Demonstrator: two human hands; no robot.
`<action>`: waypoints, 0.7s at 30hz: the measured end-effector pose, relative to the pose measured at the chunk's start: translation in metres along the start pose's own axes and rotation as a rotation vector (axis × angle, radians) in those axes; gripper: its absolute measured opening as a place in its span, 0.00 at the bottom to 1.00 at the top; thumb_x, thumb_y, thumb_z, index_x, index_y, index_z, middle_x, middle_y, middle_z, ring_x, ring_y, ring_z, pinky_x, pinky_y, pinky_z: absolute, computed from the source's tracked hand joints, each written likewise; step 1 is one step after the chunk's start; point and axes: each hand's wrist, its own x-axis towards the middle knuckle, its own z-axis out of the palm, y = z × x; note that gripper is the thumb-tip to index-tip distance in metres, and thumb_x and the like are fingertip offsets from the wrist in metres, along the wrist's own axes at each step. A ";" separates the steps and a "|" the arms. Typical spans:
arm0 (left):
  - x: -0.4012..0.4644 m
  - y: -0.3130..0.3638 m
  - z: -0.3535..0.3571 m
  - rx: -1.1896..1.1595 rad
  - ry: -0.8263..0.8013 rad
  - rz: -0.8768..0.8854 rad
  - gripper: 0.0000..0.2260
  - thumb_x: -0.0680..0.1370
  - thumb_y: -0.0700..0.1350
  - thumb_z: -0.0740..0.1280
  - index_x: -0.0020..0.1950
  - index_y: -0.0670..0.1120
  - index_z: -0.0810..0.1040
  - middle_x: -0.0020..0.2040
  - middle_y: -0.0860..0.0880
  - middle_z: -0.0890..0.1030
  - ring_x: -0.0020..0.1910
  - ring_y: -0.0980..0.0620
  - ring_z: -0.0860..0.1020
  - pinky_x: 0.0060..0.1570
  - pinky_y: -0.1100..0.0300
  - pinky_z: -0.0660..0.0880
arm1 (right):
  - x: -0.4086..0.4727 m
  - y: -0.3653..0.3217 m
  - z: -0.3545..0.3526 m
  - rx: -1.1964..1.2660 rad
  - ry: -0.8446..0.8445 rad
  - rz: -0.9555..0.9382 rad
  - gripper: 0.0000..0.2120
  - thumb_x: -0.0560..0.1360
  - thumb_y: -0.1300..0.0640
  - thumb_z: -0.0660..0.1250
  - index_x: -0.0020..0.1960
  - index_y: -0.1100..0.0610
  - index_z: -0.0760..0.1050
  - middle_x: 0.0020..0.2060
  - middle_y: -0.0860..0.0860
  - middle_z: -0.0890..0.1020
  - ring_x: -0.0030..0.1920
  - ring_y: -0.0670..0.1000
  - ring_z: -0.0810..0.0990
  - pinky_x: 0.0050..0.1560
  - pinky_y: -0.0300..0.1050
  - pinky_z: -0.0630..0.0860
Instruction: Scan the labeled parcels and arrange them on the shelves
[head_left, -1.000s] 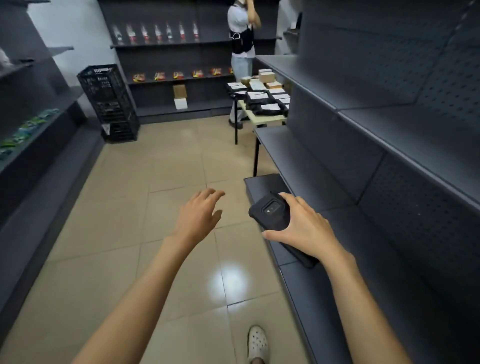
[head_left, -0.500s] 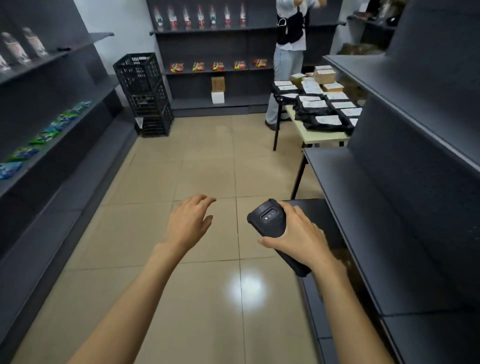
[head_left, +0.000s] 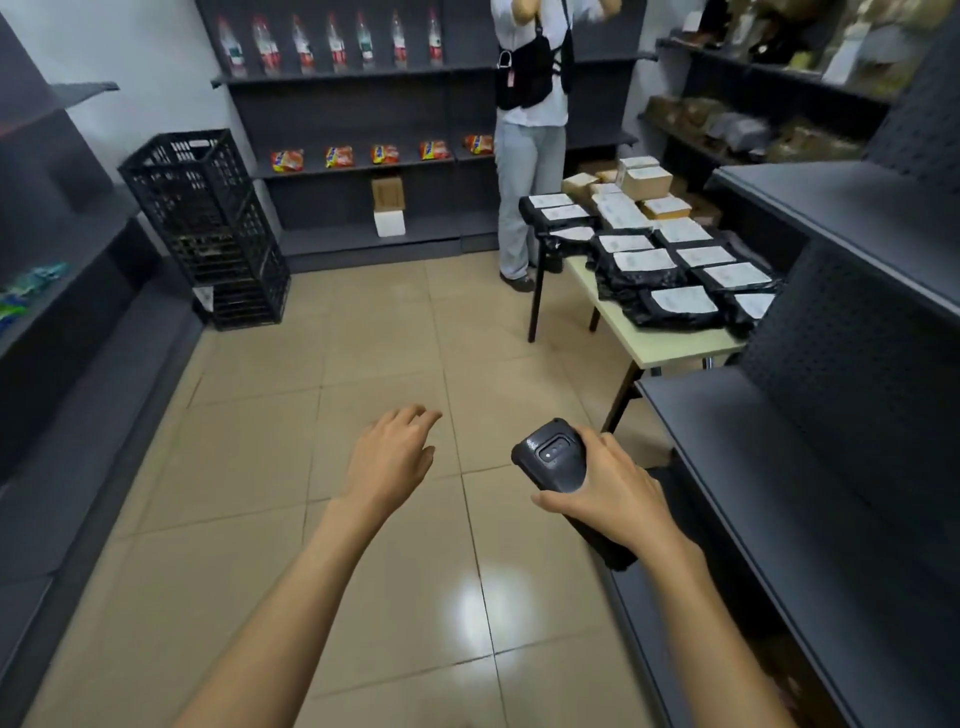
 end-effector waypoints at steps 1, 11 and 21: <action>0.027 -0.009 0.002 0.001 -0.011 0.017 0.20 0.77 0.46 0.68 0.70 0.49 0.73 0.65 0.48 0.76 0.61 0.43 0.76 0.54 0.50 0.74 | 0.023 -0.004 -0.002 0.006 0.008 0.020 0.41 0.64 0.36 0.74 0.72 0.44 0.63 0.62 0.45 0.72 0.58 0.52 0.77 0.50 0.47 0.69; 0.285 -0.057 0.070 -0.045 -0.101 0.140 0.21 0.77 0.47 0.67 0.70 0.50 0.72 0.65 0.49 0.76 0.63 0.44 0.74 0.55 0.50 0.74 | 0.257 0.003 -0.016 0.008 0.008 0.183 0.42 0.63 0.35 0.74 0.73 0.45 0.63 0.63 0.46 0.73 0.61 0.55 0.77 0.58 0.52 0.74; 0.567 -0.081 0.092 -0.061 -0.114 0.209 0.20 0.77 0.46 0.68 0.69 0.49 0.73 0.63 0.49 0.77 0.60 0.44 0.76 0.52 0.51 0.75 | 0.525 0.006 -0.085 0.015 0.046 0.219 0.42 0.64 0.38 0.76 0.73 0.45 0.62 0.61 0.48 0.73 0.59 0.56 0.77 0.55 0.50 0.74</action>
